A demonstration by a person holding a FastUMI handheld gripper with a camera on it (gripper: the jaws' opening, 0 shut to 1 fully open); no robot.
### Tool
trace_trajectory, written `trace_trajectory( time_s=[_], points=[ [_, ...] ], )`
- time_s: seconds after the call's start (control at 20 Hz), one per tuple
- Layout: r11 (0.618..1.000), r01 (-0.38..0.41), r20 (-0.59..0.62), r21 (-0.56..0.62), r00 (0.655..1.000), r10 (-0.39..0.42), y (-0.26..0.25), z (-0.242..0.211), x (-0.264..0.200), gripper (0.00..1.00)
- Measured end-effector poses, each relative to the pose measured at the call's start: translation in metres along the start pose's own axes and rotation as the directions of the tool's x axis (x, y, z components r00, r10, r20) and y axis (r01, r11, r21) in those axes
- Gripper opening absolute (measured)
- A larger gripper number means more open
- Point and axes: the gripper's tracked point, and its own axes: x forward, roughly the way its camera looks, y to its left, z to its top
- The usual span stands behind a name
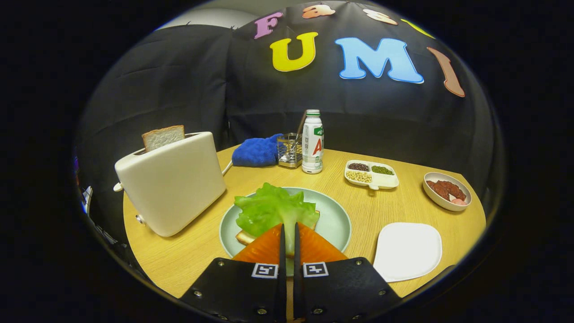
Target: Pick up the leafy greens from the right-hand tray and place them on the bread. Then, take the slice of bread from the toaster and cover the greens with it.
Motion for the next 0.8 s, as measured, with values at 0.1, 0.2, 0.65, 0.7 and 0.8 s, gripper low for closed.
trace_trajectory(
  time_s=[0.1, 0.2, 0.65, 0.7, 0.8],
  points=[
    [1.0, 0.0, -0.009, 0.002, 1.0, 0.0, 0.001, -0.002, 0.003, 0.06],
    [1.0, 0.004, -0.022, -0.007, 1.0, -0.004, 0.0, -0.005, 0.005, 0.06],
    [0.998, 0.055, -0.051, -0.005, 0.997, -0.055, -0.014, -0.015, 0.005, 0.28],
    [0.998, 0.062, -0.039, 0.001, 0.997, -0.062, -0.017, -0.012, 0.003, 0.35],
    [0.996, 0.088, -0.014, 0.01, 0.996, -0.088, -0.022, -0.007, -0.004, 0.35]
  ],
)
